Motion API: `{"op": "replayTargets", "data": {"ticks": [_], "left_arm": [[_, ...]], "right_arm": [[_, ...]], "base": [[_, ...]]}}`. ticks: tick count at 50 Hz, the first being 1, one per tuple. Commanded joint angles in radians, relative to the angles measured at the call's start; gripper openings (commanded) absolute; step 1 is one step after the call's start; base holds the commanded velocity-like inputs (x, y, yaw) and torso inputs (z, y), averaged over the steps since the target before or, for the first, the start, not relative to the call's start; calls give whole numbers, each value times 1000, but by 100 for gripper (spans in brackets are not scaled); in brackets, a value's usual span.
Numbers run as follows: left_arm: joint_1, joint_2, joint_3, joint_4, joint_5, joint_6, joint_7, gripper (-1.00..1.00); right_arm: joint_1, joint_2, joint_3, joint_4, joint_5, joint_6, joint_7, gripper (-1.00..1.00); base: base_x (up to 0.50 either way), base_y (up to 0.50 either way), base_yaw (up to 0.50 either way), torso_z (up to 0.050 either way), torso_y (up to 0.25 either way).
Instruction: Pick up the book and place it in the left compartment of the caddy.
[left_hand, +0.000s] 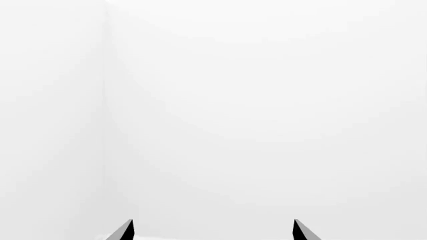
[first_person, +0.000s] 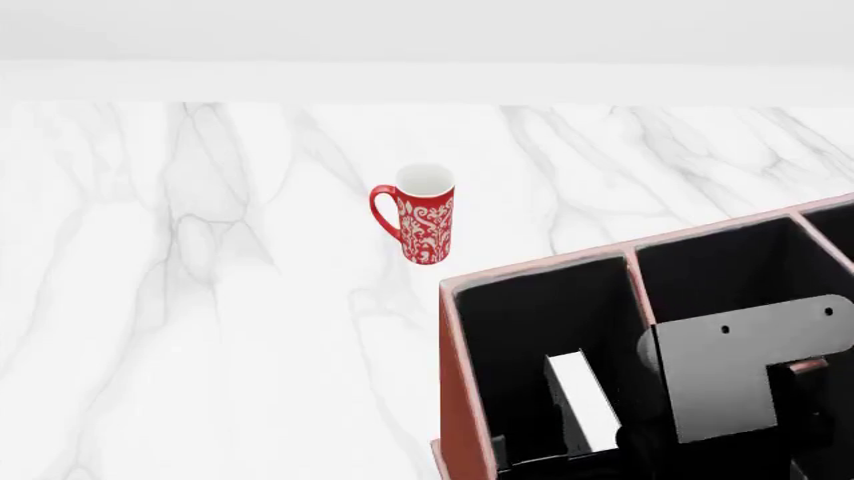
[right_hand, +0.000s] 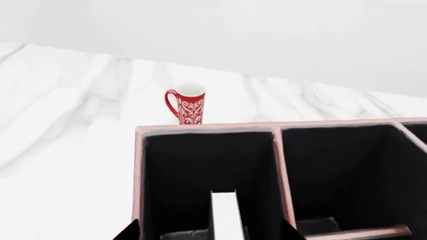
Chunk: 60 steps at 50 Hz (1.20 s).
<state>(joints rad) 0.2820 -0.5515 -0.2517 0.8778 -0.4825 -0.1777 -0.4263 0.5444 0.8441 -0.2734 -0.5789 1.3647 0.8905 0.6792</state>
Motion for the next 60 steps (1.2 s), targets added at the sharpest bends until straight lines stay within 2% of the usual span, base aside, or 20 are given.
{"op": "replayTargets", "data": {"ticks": [1,15,38,60], "left_arm": [[5,-2,-1,5,0,4,-1,100],[13,-4,-8,10,-5,11,-2,100],[20,-5,-7,9,-3,23,-1,100],[26,-9,-7,14,-3,27,-4,100]], "right_arm": [[-51,12,29,-61,-15,-45,6,100],[-142,11,58,-138,-95,-120,21,100],[-216,9,85,-233,-110,-182,33,100],[-172,34,135,-279,-56,-200,97,100]], "base": [[0,0,0,0,0],[0,0,0,0,0],[0,0,0,0,0],[0,0,0,0,0]]}}
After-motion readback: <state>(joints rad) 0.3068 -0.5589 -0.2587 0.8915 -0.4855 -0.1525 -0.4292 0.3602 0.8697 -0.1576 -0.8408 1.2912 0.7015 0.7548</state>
